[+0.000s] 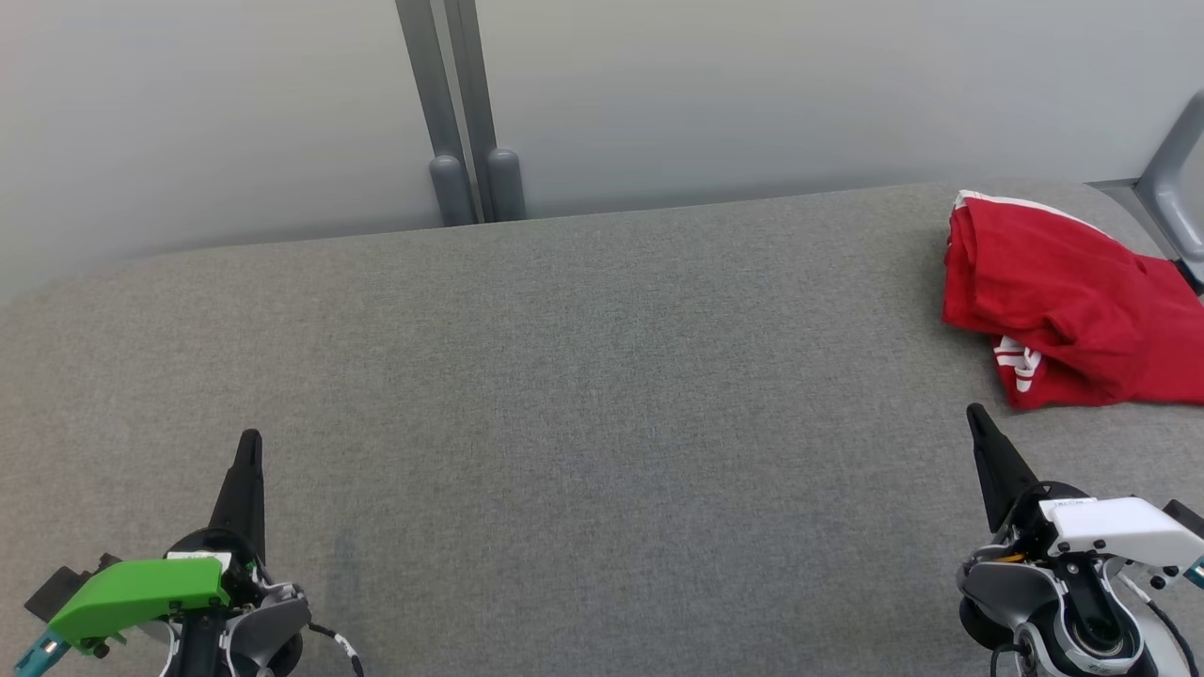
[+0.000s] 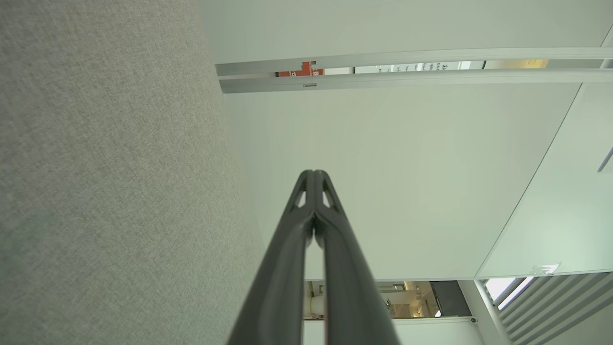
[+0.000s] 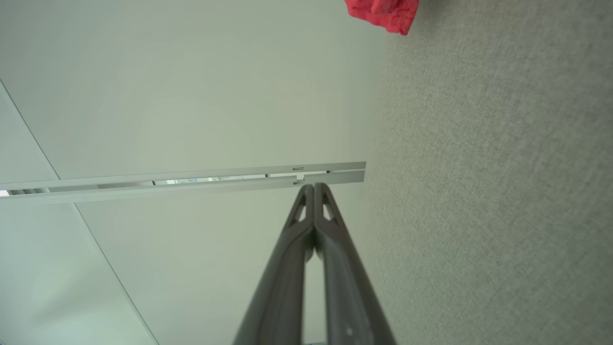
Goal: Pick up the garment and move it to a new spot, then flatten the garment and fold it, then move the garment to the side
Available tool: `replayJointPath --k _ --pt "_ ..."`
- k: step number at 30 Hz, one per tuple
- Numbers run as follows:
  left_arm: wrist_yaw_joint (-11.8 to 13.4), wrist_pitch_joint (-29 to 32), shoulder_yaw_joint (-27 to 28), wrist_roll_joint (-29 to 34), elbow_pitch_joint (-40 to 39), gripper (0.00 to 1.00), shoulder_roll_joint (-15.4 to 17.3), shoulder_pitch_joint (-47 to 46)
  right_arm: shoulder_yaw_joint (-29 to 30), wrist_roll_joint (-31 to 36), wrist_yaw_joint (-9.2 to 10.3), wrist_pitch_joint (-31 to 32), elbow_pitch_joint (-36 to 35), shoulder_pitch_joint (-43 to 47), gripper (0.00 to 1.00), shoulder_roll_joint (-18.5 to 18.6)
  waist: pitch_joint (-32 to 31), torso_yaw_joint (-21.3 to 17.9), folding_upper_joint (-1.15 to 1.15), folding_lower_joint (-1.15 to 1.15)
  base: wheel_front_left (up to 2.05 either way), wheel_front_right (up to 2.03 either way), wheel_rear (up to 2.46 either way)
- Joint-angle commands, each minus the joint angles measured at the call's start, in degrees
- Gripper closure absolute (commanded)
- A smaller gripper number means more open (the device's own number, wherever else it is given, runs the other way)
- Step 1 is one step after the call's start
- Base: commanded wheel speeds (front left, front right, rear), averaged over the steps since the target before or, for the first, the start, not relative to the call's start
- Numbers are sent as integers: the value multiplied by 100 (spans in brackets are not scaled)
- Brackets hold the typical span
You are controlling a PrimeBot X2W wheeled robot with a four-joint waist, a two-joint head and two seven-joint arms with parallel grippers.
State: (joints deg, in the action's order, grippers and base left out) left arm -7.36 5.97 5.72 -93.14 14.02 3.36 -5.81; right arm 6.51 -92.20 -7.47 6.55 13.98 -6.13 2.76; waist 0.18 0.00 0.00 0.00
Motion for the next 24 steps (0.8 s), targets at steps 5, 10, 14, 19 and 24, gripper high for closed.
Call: replayJointPath --k 5,10,14,19,24 --pt "-24 21 31 27 1 100 10 -76 7 -39 -4 19 12 -32 100 22 0 0 0 0 0 0 0" --pt "-24 24 36 28 1 100 8 -76 7 -39 -4 19 12 -32 100 22 0 0 0 0 0 0 0" --pt "-24 29 40 32 2 100 5 -77 7 -39 -4 19 12 -32 100 22 0 0 0 0 0 0 0" --pt "-24 34 44 39 3 100 2 -77 7 -39 -4 18 11 -32 100 22 0 0 0 0 0 0 0" --pt "-24 39 48 44 2 100 -2 -77 7 -39 -4 18 11 -32 100 22 0 0 0 0 0 0 0"
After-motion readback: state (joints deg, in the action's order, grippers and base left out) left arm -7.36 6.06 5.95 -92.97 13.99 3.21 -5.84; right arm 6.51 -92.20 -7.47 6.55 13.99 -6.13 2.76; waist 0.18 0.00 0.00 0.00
